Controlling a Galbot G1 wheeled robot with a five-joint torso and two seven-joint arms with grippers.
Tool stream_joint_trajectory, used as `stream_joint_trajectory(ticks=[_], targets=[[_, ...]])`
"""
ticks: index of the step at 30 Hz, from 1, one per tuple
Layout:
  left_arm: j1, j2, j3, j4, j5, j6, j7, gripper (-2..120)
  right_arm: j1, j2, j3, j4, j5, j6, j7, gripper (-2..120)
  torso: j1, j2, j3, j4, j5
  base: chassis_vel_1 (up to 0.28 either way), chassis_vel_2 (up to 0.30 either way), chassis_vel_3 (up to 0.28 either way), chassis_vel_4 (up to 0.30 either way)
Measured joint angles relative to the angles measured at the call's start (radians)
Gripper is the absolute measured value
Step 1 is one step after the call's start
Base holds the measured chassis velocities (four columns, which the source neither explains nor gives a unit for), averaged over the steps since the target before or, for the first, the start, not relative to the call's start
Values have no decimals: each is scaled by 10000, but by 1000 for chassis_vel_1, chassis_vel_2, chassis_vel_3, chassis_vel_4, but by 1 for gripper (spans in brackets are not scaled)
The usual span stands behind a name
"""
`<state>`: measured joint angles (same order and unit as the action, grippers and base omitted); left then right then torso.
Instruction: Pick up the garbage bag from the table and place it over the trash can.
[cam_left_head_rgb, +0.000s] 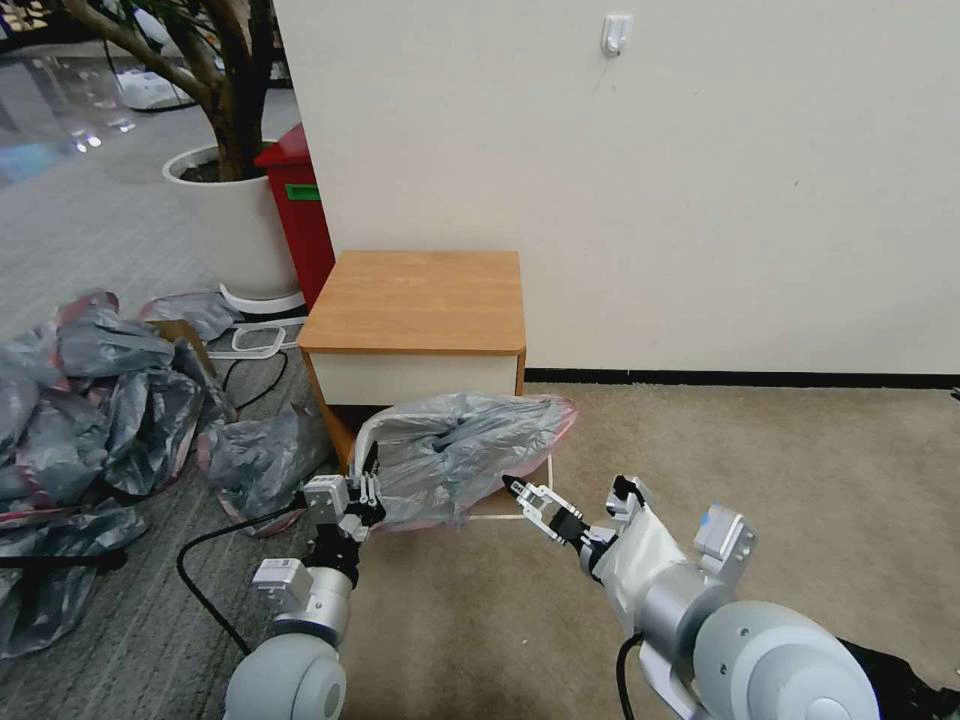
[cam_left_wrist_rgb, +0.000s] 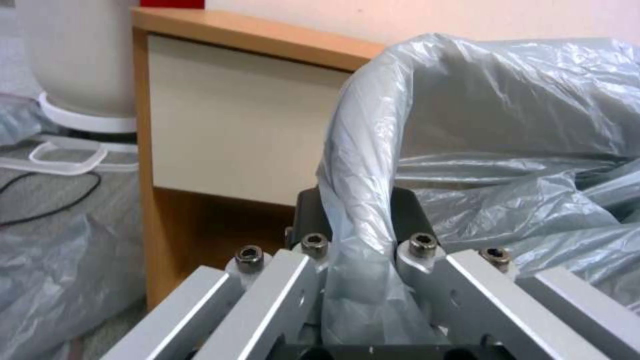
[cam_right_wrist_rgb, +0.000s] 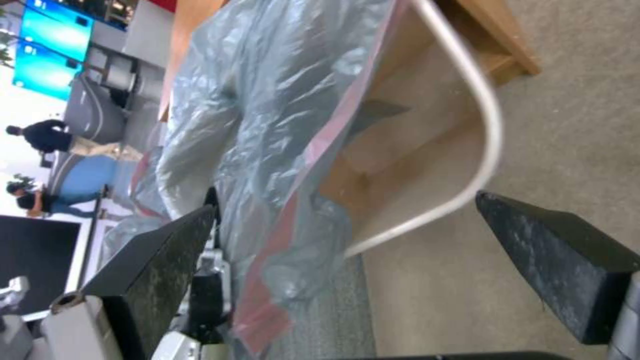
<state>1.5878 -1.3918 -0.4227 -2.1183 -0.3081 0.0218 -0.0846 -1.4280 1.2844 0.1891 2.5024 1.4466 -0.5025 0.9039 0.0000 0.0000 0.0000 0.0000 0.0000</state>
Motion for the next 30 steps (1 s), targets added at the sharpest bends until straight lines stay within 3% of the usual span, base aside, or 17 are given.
stream_joint_trajectory(ticks=[7,14,17,20,24,30], targets=[[11,2,56,0,157,-81,91,6,202,228,-232,-23,-59,11,-57,98,0,0,0,1,0,0,0,0,0],[12,-2,93,-54,222,-159,371,6,327,402,-521,-592,-512,167,-224,71,0,0,0,0,0,0,0,0,0],[18,0,92,-77,222,-166,419,6,340,418,-535,-648,-592,181,-244,68,0,0,0,0,1,0,0,0,0],[30,12,91,-125,221,-172,518,6,354,430,-544,-778,-788,202,-271,50,0,0,0,0,2,0,0,0,0],[8,10,94,-116,215,-173,534,6,337,427,-519,-795,-865,216,-287,39,0,0,0,0,2,0,0,0,0],[-6,-16,116,-22,185,-168,533,6,305,417,-515,-833,-1160,230,-581,15,0,0,1,0,0,0,0,0,0]])
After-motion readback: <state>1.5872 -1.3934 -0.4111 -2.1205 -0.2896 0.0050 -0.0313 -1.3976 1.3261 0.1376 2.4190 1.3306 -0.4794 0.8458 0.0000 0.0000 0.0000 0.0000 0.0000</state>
